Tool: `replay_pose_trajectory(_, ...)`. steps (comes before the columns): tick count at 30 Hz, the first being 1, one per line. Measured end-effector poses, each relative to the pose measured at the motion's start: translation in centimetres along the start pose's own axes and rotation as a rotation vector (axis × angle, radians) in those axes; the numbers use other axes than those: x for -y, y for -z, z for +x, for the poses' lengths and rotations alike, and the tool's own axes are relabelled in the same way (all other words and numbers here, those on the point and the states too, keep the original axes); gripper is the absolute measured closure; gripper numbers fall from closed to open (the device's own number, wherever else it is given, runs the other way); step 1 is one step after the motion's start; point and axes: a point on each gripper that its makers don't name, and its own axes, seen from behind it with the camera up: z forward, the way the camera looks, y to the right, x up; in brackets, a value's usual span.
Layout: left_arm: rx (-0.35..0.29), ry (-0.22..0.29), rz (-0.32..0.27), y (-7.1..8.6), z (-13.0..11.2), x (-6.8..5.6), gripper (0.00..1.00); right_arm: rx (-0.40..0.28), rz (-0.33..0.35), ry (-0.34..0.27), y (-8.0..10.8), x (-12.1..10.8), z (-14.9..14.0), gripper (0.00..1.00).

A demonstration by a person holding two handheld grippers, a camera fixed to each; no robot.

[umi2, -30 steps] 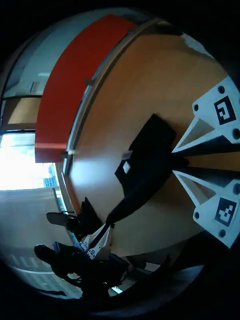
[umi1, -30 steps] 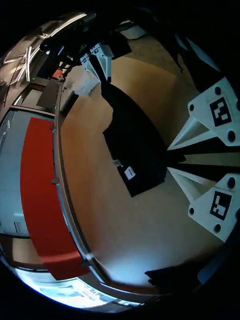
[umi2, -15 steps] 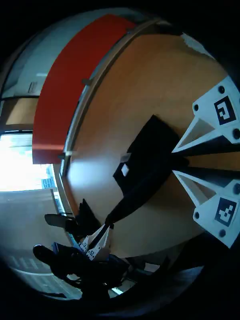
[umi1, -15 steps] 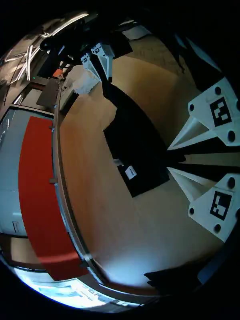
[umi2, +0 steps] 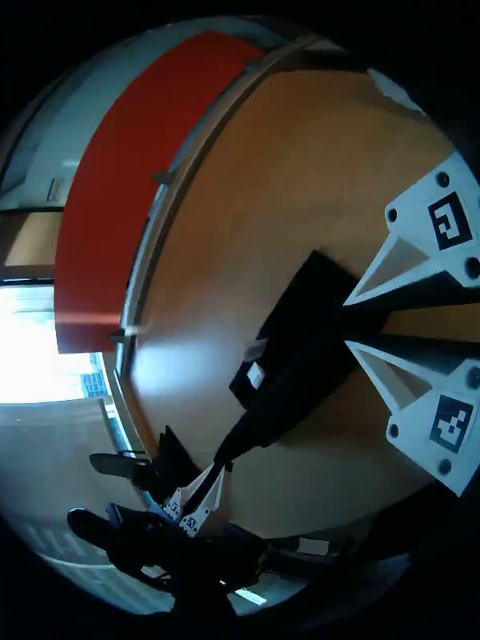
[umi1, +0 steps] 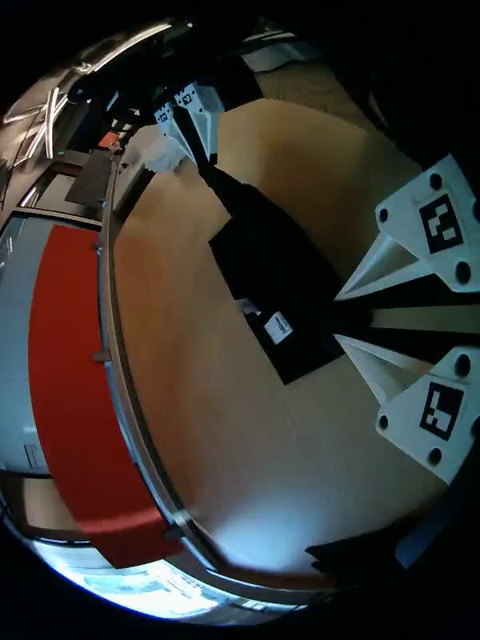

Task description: Fold towel

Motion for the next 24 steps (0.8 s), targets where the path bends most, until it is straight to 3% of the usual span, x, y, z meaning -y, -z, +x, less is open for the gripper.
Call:
replay_pose_trajectory(8, 0.019, -0.004, 0.005, -2.1, 0.4, 1.2, 0.87, 0.031, 0.005, -0.007, -2.1, -1.2, -0.1, 0.84)
replay_pose_trajectory(17, 0.039, -0.002, -0.001, -4.0, -0.1, 1.6, 0.87, 0.063, 0.019, -0.013, -3.3, -2.0, -1.1, 0.84)
replay_pose_trajectory(24, 0.066, -0.031, 0.028, -6.4, -1.1, 2.4, 0.84, 0.087, 0.017, -0.029, -5.0, -2.7, -2.1, 0.84)
